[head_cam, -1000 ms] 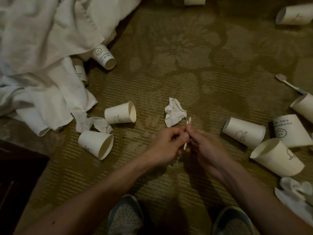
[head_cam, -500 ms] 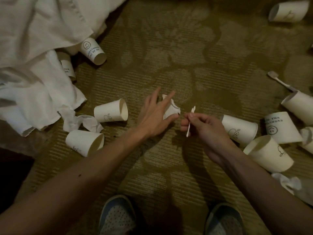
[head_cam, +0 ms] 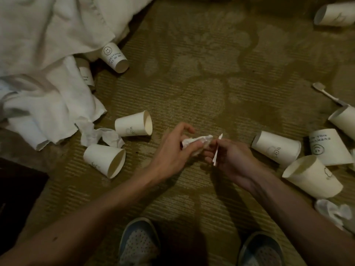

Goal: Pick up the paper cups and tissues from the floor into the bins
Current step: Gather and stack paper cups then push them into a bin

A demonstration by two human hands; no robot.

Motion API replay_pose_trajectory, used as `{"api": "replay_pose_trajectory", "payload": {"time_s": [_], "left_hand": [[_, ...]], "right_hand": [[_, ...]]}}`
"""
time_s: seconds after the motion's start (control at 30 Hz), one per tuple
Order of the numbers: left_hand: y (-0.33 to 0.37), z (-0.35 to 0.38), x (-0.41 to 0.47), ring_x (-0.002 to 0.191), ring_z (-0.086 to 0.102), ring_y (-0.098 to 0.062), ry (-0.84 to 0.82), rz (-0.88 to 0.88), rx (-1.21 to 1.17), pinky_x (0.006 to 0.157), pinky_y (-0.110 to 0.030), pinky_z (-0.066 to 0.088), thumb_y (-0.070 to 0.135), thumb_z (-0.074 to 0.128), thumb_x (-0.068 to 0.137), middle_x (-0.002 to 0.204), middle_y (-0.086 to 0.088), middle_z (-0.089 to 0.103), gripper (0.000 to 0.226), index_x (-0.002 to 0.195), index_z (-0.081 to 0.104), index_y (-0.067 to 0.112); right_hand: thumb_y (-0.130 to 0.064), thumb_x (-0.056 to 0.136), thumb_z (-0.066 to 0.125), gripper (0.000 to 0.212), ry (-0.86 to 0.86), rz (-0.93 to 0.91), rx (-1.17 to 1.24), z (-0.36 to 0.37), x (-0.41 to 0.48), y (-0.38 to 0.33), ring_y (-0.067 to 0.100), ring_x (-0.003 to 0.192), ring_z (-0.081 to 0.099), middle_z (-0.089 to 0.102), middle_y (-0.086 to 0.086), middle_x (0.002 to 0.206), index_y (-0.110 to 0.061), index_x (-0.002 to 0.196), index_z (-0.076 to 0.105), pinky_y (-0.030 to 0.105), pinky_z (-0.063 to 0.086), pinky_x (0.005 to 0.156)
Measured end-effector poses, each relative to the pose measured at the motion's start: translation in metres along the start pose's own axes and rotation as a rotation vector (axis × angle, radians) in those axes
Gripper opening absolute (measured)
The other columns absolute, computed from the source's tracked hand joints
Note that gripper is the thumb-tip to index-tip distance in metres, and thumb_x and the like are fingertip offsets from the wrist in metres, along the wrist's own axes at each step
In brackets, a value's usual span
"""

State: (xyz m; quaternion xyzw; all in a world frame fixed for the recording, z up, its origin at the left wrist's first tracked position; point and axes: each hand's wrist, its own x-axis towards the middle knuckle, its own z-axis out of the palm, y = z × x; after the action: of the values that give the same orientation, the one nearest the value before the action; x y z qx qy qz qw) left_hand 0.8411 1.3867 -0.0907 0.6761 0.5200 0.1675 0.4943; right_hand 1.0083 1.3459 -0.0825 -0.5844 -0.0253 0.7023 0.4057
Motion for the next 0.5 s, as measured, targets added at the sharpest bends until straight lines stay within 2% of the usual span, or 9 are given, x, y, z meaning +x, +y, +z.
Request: {"api": "replay_pose_trajectory", "payload": {"time_s": [0.07,0.13,0.2,0.27,0.37,0.43,0.5], "left_hand": [[0.008,-0.001,-0.012,0.080,0.065,-0.004,0.027,-0.026,-0.066,0.061,-0.024,0.055,0.046,0.066,0.088,0.084,0.012,0.066,0.018,0.095,0.052,0.036],[0.014,-0.005,-0.022,0.076,0.062,0.000,0.020,-0.003,-0.044,0.058,-0.020,0.053,0.052,0.065,0.084,0.084,0.015,0.064,0.021,0.089,0.058,0.032],[0.009,-0.010,-0.029,0.083,0.059,-0.001,0.031,0.064,0.043,0.068,-0.027,0.053,0.048,0.066,0.084,0.089,0.014,0.063,0.023,0.089,0.064,0.025],[-0.002,-0.018,-0.034,0.090,0.051,-0.004,0.131,0.168,0.203,0.073,-0.026,0.045,0.040,0.071,0.085,0.095,0.010,0.060,0.019,0.092,0.069,0.022],[-0.012,-0.032,-0.041,0.089,0.044,-0.009,0.237,0.315,0.428,0.069,-0.025,0.040,0.042,0.069,0.085,0.093,0.004,0.049,0.027,0.095,0.075,0.018],[-0.014,-0.039,-0.046,0.086,0.043,-0.012,0.162,0.446,0.570,0.066,-0.029,0.040,0.044,0.065,0.087,0.091,0.000,0.051,0.029,0.092,0.076,0.017],[-0.017,-0.046,-0.052,0.086,0.042,-0.010,0.050,0.467,0.621,0.068,-0.030,0.042,0.049,0.061,0.088,0.094,-0.002,0.054,0.034,0.096,0.075,0.018]], "right_hand": [[-0.007,0.098,0.048,0.020,-0.050,0.016,-0.014,0.008,0.001,0.003,0.018,0.076,0.067,0.071,0.015,0.090,-0.003,0.092,0.066,0.031,0.056,0.073],[-0.007,0.097,0.048,0.019,-0.109,0.035,-0.039,0.019,0.001,0.005,0.022,0.085,0.068,0.070,0.021,0.103,-0.001,0.103,0.065,0.033,0.059,0.073],[-0.010,0.096,0.049,0.020,-0.186,0.060,-0.016,0.029,0.001,0.007,0.020,0.080,0.071,0.072,0.019,0.096,-0.001,0.093,0.067,0.033,0.061,0.066],[-0.012,0.096,0.048,0.025,-0.225,0.106,0.049,0.042,0.000,0.009,0.018,0.068,0.071,0.073,0.014,0.085,-0.005,0.081,0.066,0.034,0.061,0.061],[-0.014,0.098,0.048,0.022,-0.240,0.119,0.012,0.061,0.002,0.018,0.016,0.065,0.069,0.071,0.012,0.081,-0.006,0.087,0.065,0.032,0.059,0.058],[-0.016,0.097,0.051,0.023,-0.215,0.105,-0.084,0.072,0.001,0.027,0.017,0.059,0.067,0.071,0.011,0.076,-0.007,0.086,0.070,0.026,0.053,0.049],[-0.019,0.096,0.054,0.025,-0.221,0.131,-0.195,0.080,0.000,0.034,0.020,0.066,0.069,0.073,0.012,0.082,-0.008,0.088,0.074,0.029,0.052,0.053]]}}
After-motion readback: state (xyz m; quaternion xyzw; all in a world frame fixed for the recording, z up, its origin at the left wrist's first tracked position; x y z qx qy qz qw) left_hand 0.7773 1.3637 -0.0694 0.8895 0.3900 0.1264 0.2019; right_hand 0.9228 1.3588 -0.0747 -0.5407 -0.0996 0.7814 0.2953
